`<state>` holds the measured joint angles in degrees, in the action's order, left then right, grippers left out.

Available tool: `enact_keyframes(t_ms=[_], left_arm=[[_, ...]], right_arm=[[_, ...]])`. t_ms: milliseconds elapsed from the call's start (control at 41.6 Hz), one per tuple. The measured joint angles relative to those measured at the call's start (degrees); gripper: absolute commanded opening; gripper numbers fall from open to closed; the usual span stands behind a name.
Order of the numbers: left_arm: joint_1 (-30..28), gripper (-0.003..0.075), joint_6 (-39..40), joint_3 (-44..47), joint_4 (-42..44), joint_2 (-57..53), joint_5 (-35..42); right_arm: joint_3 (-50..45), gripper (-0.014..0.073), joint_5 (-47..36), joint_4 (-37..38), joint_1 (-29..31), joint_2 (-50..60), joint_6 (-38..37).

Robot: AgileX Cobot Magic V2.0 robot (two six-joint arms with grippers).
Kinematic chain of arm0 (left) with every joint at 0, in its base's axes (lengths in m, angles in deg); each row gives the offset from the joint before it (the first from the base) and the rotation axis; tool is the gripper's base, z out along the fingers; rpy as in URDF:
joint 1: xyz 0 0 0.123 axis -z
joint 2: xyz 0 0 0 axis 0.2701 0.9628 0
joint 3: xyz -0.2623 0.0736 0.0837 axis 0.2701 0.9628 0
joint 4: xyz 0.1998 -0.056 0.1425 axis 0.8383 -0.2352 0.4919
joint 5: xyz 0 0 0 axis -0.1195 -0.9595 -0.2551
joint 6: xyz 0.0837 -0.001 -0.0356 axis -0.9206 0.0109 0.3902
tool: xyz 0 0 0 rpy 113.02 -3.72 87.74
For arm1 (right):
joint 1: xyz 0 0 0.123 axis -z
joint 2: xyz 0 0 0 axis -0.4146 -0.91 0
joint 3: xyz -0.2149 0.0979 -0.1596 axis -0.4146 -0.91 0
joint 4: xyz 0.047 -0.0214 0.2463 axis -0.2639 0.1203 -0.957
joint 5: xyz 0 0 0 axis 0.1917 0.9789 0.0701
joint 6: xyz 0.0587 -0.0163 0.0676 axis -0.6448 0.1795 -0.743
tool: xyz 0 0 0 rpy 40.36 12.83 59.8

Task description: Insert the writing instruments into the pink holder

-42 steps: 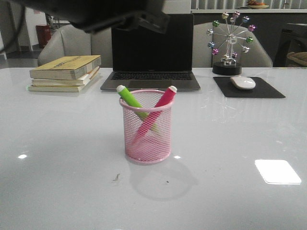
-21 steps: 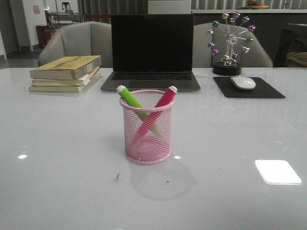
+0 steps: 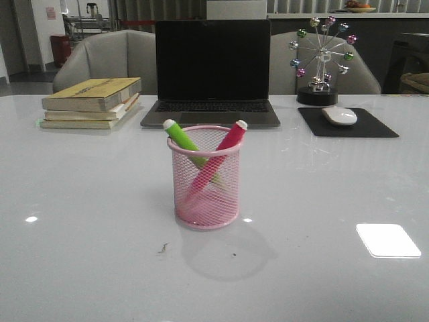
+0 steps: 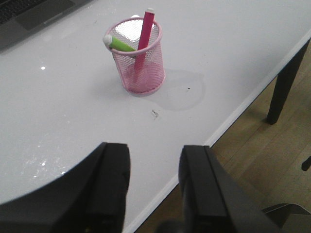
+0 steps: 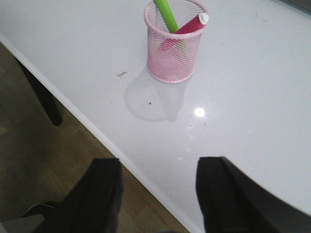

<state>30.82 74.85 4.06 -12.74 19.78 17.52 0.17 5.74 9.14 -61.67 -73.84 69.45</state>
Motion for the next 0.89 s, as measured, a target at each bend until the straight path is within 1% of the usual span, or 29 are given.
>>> enact_keyframes(t_ms=[72, 192, 288, 360, 408, 456, 888], left_arm=[[0.00, 0.0181, 1.48, 0.00, 0.22, -0.06, -0.20], [-0.81, 0.0090, 3.10, 0.00, 0.35, -0.06, -0.28], [-1.04, 0.0091, 3.10, 0.00, 0.34, -0.06, -0.28], [-1.04, 0.0091, 3.10, 0.00, 0.34, -0.06, -0.28], [-1.04, 0.0091, 3.10, 0.00, 0.34, -0.06, -0.28], [-1.04, 0.0091, 3.10, 0.00, 0.34, -0.06, -0.28], [-1.04, 0.0091, 3.10, 0.00, 0.34, -0.06, -0.28]], right_arm=[[0.00, 0.0422, 0.00, 0.00, 0.00, 0.00, 0.00], [0.00, 0.0276, 0.00, 0.00, 0.00, 0.00, 0.00], [0.00, 0.0132, 0.00, 0.00, 0.00, 0.00, 0.00], [0.00, 0.0053, 0.00, 0.00, 0.00, 0.00, 0.00], [0.00, 0.0018, 0.00, 0.00, 0.00, 0.00, 0.00], [0.00, 0.0030, 0.00, 0.00, 0.00, 0.00, 0.00], [0.00, 0.0028, 0.09, 0.00, 0.00, 0.00, 0.00]])
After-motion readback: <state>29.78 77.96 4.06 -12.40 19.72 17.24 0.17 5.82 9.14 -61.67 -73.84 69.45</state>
